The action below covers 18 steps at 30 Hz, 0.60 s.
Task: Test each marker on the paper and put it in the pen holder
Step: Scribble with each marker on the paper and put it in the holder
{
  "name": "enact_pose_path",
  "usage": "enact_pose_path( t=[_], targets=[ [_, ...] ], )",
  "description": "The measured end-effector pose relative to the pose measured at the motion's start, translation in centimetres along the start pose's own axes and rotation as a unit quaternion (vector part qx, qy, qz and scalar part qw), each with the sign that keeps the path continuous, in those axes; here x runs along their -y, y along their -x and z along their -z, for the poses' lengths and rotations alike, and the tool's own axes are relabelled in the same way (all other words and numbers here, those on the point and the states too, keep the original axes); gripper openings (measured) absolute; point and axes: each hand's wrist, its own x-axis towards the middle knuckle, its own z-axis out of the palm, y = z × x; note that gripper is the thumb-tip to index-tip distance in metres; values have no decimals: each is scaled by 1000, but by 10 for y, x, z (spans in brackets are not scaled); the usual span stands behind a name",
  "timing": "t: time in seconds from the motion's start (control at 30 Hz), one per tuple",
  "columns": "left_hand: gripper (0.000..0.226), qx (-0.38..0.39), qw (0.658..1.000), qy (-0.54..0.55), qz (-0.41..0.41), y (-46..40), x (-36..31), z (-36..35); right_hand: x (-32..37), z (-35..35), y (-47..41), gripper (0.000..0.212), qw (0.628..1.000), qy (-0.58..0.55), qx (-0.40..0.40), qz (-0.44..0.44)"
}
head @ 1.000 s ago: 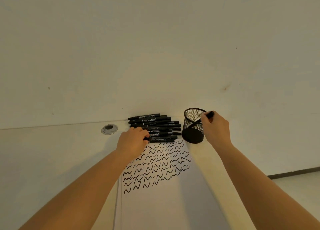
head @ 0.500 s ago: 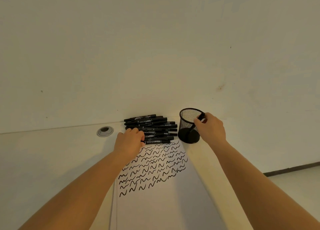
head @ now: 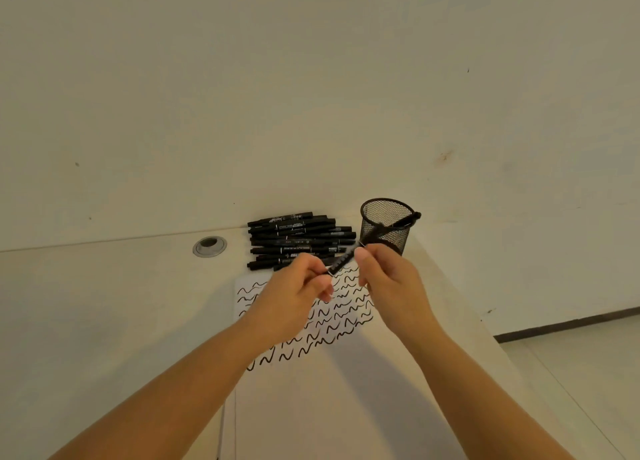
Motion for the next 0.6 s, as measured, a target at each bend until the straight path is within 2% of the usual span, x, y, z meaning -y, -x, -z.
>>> enact_pose_path(
  t=[0.13, 0.23, 0.33, 0.4, 0.5, 0.6],
  targets=[
    [12, 22, 1000, 5, 9, 16, 6, -6, 0, -6, 10, 25, 998, -39, 14, -48],
    [20, 37, 999, -22, 5, 23, 9, -8, 2, -10, 16, 29, 992, -93, 11, -83],
    [25, 38, 998, -57, -16, 25, 3, -9, 3, -10, 20, 29, 992, -84, 43, -85],
    [23, 17, 995, -97, -32, 25, 0, -8, 1, -15, 24, 30, 993, -69, 37, -86],
    [19, -46, 982, -174, -63, 30, 0, -10, -5, -24, 25, 33, 985, -104, -30, -138],
    [25, -91, 952, -281, -80, 40, 17, -13, -16, -2, 7, 34, 941, -180, -172, -229]
  ],
)
